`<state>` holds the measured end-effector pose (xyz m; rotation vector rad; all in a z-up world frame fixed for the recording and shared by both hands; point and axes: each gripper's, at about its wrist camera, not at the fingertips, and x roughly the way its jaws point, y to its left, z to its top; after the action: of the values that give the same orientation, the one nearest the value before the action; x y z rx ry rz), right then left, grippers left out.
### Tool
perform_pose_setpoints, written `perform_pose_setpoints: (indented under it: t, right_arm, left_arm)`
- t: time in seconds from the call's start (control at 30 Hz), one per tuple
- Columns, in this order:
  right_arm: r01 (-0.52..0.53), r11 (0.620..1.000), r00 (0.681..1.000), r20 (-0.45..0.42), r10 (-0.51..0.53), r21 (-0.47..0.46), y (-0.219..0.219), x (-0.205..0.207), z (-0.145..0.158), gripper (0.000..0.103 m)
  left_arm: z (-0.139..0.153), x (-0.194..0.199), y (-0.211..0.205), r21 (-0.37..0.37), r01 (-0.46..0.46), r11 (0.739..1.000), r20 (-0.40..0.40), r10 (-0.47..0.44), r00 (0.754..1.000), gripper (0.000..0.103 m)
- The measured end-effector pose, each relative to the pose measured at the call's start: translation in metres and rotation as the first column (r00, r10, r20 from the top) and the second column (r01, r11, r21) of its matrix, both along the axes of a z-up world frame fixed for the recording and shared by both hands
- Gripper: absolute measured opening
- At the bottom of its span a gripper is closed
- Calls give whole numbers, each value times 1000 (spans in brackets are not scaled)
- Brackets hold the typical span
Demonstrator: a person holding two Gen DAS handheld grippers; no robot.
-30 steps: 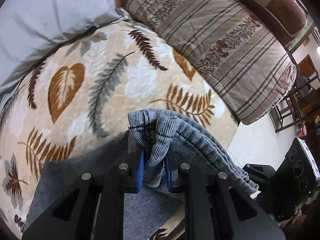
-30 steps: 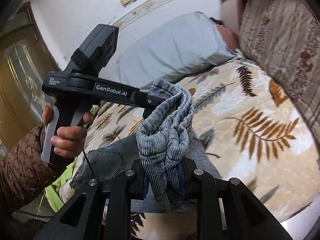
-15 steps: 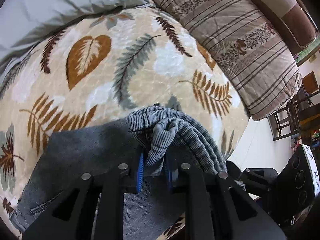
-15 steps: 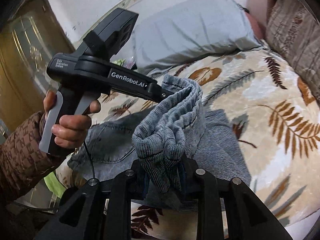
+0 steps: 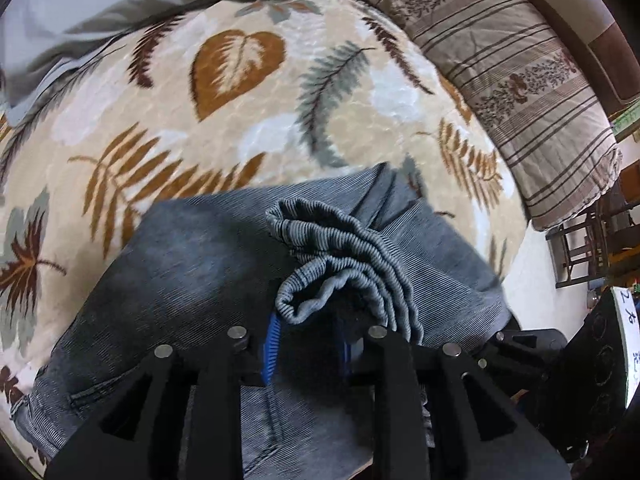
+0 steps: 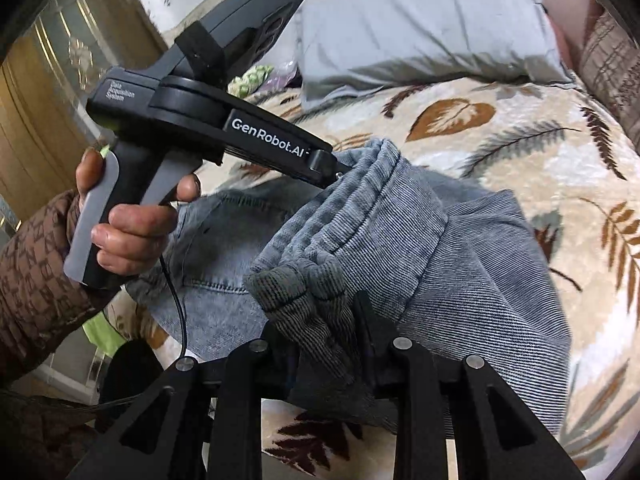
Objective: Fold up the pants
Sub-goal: 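Lift the hem with both grippers and fold it over onto the jeans, then lower the hem onto the jeans and open both grippers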
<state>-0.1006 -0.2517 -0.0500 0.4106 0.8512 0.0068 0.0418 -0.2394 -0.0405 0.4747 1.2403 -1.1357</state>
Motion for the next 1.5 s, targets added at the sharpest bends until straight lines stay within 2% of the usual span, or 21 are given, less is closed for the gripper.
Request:
perform_pose_setpoints:
  t: [0.3,0.5,0.6,0.67,0.73,0.8,0.9,1.0,1.07,1.17,1.3,1.37,1.43,1.47,1.5]
  right_arm:
    - [-105,992,990,-98,98,-68,31,14,-22,41]
    - [-146,987,985,-100,139,-66,34,5,-11,47]
    - [-148,989,988,-51,148,-11,22,-12,8,47]
    - [-123,992,992,18,123,32,5,-25,28,50]
    - [-44,995,995,90,37,86,-31,-38,45,65]
    - [56,991,992,110,-69,119,-69,-45,51,68]
    - [186,971,980,37,-194,151,-124,-38,36,69]
    - [216,958,976,-38,-213,187,-148,-23,10,69]
    - [216,951,976,-59,-208,220,-158,-15,-3,69]
    - [232,921,973,-79,-218,314,-170,-6,-26,67]
    - [247,856,969,-106,-223,454,-178,2,-54,66]
    - [254,843,967,-115,-227,474,-179,9,-65,51]
    - [245,857,970,-113,-217,453,-179,16,-64,25]
    - [222,873,975,-96,-201,434,-178,20,-57,21]
    - [194,896,981,-66,-183,399,-174,23,-46,14]
  left_arm:
    - [-22,3,29,64,-41,997,-5,42,999,20]
    - [-15,11,59,52,-109,993,-16,110,994,24]
    - [-2,18,77,32,-159,987,-3,160,987,33]
    - [8,23,87,1,-202,979,-24,202,979,41]
    - [17,24,89,-36,-234,972,-65,231,971,51]
    - [21,22,84,-55,-256,965,-90,250,964,62]
    - [12,18,67,-19,-286,958,-105,283,953,64]
    - [-4,19,56,29,-322,946,-178,322,930,64]
    - [-12,22,54,49,-365,930,-221,367,904,64]
    - [-20,27,52,67,-412,909,-298,412,861,64]
    - [-32,26,42,103,-419,902,-348,427,834,69]
    - [-38,22,34,110,-406,907,-377,416,827,69]
    - [-37,18,30,100,-408,907,-364,415,834,69]
    - [-33,17,29,92,-418,904,-346,423,838,60]
    - [-30,16,30,84,-425,901,-340,427,838,46]
